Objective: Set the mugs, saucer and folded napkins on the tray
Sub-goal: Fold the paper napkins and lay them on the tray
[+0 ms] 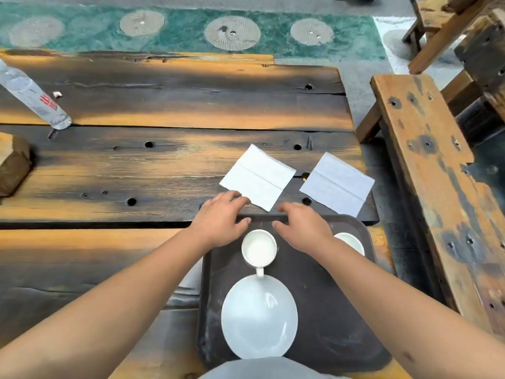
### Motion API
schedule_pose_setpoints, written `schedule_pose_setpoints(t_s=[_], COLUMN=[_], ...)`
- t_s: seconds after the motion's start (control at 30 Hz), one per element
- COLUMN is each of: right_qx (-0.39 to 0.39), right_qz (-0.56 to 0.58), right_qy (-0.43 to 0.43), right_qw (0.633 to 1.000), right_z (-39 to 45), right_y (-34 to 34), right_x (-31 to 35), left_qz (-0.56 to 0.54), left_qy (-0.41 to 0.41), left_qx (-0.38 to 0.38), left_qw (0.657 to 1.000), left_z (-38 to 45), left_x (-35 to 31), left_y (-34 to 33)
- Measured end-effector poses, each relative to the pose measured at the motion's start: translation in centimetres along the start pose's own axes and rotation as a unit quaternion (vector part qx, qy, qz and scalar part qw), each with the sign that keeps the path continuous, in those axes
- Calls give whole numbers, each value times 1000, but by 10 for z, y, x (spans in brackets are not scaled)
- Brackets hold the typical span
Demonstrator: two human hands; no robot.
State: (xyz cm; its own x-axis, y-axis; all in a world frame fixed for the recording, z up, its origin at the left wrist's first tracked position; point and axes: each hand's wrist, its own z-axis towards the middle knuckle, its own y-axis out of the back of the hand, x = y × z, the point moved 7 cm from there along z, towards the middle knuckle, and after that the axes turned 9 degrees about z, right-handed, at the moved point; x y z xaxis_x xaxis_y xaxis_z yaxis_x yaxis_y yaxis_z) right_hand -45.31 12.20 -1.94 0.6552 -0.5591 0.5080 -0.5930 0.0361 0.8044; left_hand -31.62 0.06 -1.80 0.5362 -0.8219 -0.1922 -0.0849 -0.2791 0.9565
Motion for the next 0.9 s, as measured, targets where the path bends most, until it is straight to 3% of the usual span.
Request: schedule_pose_setpoints(t_s=[0.2,0.33,0.57,0.9], right_qx=[41,50,-55,-50], right_qz=[9,-52,-71,-174], right_qy=[-48,-15,-16,99], right_qw=[998,997,996,978], right_z=[71,109,168,202], right_y=[-22,-42,-53,-62], right_x=[-23,-31,-44,-56], left_qz=[-7,-35,-43,16], left_qy=[21,14,-45,-48], left_qx=[31,45,48,-11], left_qw=[999,998,997,999], left_z=[75,115,168,160], left_x=[26,39,51,101], left_y=[-24,-47,-74,-99])
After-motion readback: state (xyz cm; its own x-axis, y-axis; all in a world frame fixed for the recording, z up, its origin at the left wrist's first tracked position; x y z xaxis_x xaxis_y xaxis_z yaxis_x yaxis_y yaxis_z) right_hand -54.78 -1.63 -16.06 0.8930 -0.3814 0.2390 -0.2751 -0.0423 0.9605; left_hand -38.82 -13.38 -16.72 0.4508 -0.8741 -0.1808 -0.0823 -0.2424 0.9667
